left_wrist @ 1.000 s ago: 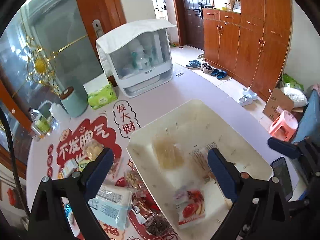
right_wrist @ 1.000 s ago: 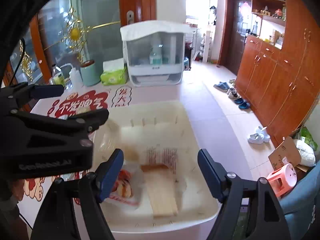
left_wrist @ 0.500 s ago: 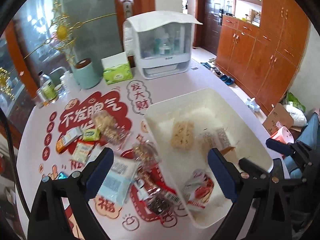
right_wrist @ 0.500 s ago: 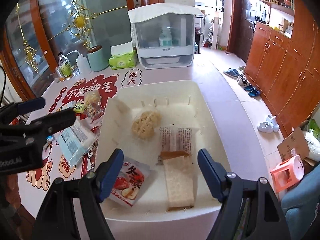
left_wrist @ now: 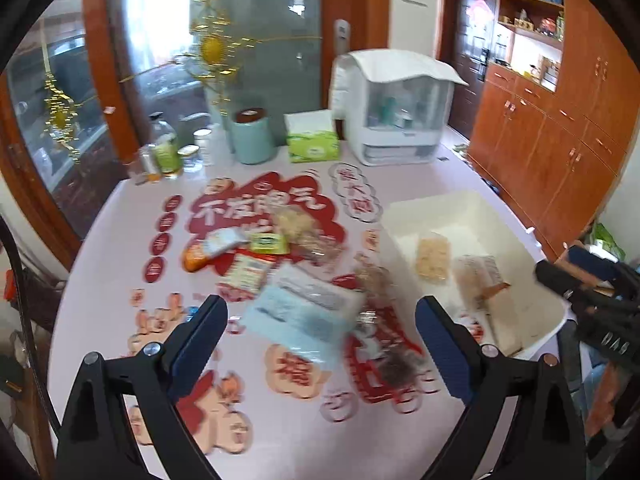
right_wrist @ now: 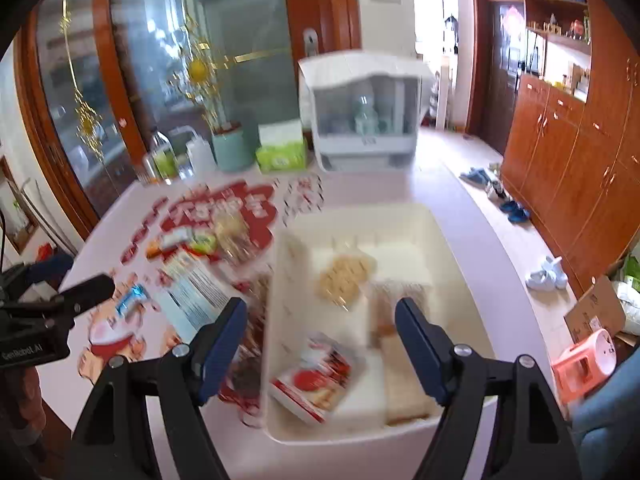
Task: Organize snacks
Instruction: 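Move both tools back toward the remaining snacks, then grasp the orange oat stick with the left tool while the right grasps a rice cracker bag, then carry both snacks over the white tray and open the left tool to drop the oat stick, then move both open tools away from the tray back over the snack pile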
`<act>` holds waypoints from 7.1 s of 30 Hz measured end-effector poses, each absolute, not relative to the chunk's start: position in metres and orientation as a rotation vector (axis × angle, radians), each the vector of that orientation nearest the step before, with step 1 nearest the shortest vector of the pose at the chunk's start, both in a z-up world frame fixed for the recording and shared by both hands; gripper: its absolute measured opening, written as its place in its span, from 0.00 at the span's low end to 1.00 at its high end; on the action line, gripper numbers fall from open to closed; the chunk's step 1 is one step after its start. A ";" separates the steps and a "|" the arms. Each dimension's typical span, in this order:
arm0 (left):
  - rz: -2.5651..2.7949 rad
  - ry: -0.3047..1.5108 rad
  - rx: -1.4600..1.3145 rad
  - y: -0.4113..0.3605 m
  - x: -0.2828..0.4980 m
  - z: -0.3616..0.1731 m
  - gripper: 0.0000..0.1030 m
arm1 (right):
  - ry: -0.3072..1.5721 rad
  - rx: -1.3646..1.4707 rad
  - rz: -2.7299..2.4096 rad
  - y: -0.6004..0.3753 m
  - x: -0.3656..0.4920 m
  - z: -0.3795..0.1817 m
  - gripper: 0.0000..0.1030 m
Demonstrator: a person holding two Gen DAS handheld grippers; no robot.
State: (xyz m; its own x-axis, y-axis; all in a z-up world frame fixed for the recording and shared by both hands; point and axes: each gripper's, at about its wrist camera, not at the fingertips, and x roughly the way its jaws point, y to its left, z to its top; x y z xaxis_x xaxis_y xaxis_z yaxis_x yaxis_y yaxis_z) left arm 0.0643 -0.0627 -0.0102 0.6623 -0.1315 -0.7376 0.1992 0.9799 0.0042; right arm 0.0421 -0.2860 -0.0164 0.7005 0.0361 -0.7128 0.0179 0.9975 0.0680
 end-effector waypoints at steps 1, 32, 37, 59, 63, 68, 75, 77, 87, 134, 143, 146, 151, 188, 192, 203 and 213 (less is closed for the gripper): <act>-0.175 0.820 0.087 -0.052 0.064 -0.007 0.92 | 0.779 0.071 0.012 -0.278 0.043 -0.011 0.75; -0.234 0.775 0.393 0.121 0.281 0.050 0.92 | 0.819 -0.070 0.021 -0.114 0.230 0.086 0.75; -0.274 0.936 0.407 0.096 0.339 -0.022 0.92 | 0.928 -0.051 0.016 -0.122 0.293 0.034 0.75; -0.416 1.352 0.462 0.071 0.409 -0.263 0.86 | 1.418 -0.034 0.185 -0.105 0.402 -0.236 0.70; -0.449 1.376 0.370 0.075 0.412 -0.263 0.70 | 1.425 -0.054 0.180 -0.100 0.402 -0.240 0.60; -0.446 1.373 0.360 0.066 0.403 -0.257 0.38 | 1.422 -0.068 0.155 -0.099 0.401 -0.240 0.55; -0.434 1.338 0.303 0.060 0.375 -0.227 0.34 | 1.392 -0.084 0.137 -0.099 0.382 -0.220 0.52; -0.437 1.312 0.275 0.062 0.363 -0.207 0.34 | 1.363 -0.064 0.136 -0.101 0.372 -0.203 0.52; -0.478 1.144 0.199 0.076 0.296 -0.092 0.34 | 1.190 0.044 0.169 -0.103 0.291 -0.101 0.52; -0.476 1.025 0.137 -0.272 0.120 -0.056 0.36 | 0.986 0.301 -0.052 -0.420 0.051 -0.033 0.53; -0.365 1.055 0.223 -0.304 0.138 -0.081 0.40 | 1.051 0.308 -0.062 -0.448 0.073 -0.067 0.53; -0.329 1.095 0.257 -0.308 0.145 -0.096 0.69 | 1.094 0.330 -0.060 -0.454 0.080 -0.085 0.54; -0.335 1.131 0.269 -0.308 0.142 -0.105 0.80 | 1.125 0.346 -0.048 -0.456 0.083 -0.104 0.55; -0.294 1.050 0.216 -0.184 0.088 -0.060 0.82 | 0.991 0.396 0.018 -0.381 0.052 -0.069 0.62; -0.310 1.016 0.171 -0.132 0.085 -0.048 0.82 | 0.943 0.342 -0.003 -0.332 0.047 -0.046 0.63; -0.281 0.916 0.165 0.052 0.084 -0.032 0.86 | 0.812 0.289 -0.115 -0.192 0.029 -0.008 0.64; -0.273 0.891 0.175 0.147 0.099 -0.044 0.88 | 0.816 0.225 -0.170 -0.129 0.019 -0.002 0.64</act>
